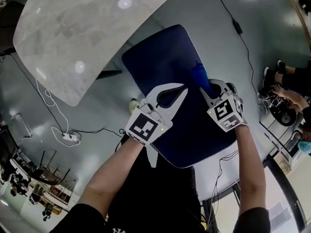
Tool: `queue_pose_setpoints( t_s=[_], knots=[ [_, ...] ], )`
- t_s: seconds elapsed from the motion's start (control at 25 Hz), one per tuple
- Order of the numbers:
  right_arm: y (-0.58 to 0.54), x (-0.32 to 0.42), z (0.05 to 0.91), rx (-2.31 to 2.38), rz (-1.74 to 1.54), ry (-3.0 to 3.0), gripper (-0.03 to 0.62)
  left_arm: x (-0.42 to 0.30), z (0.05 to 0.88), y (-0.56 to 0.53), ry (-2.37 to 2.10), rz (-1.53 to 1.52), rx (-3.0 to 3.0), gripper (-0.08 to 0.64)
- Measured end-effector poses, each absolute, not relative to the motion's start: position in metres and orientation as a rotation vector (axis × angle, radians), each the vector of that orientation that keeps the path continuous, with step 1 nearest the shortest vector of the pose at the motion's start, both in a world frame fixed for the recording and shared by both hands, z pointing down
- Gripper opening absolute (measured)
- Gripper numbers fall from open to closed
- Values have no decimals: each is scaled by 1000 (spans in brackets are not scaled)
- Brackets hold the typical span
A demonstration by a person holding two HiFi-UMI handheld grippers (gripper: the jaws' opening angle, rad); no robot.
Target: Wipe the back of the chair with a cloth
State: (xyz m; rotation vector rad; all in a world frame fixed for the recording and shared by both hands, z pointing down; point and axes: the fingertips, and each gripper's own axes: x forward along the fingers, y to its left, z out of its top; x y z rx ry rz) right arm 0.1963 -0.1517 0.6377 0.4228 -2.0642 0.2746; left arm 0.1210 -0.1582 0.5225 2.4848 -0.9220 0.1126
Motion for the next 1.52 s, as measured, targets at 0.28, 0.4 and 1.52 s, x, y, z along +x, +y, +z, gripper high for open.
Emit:
queue_pose_setpoints(
  t_s=[0.28,0.4,1.52],
  knots=[
    [-154,195,696,244,307,-1966,61,130,583,-165,-901,109,2410,9],
    [-152,195,709,181,304,-1924,61,143,601,-168,-893,105,2386,9],
    [-71,247,851,-557,335,-1341,61,108,676,-170,-978,151,2242,9]
  ],
)
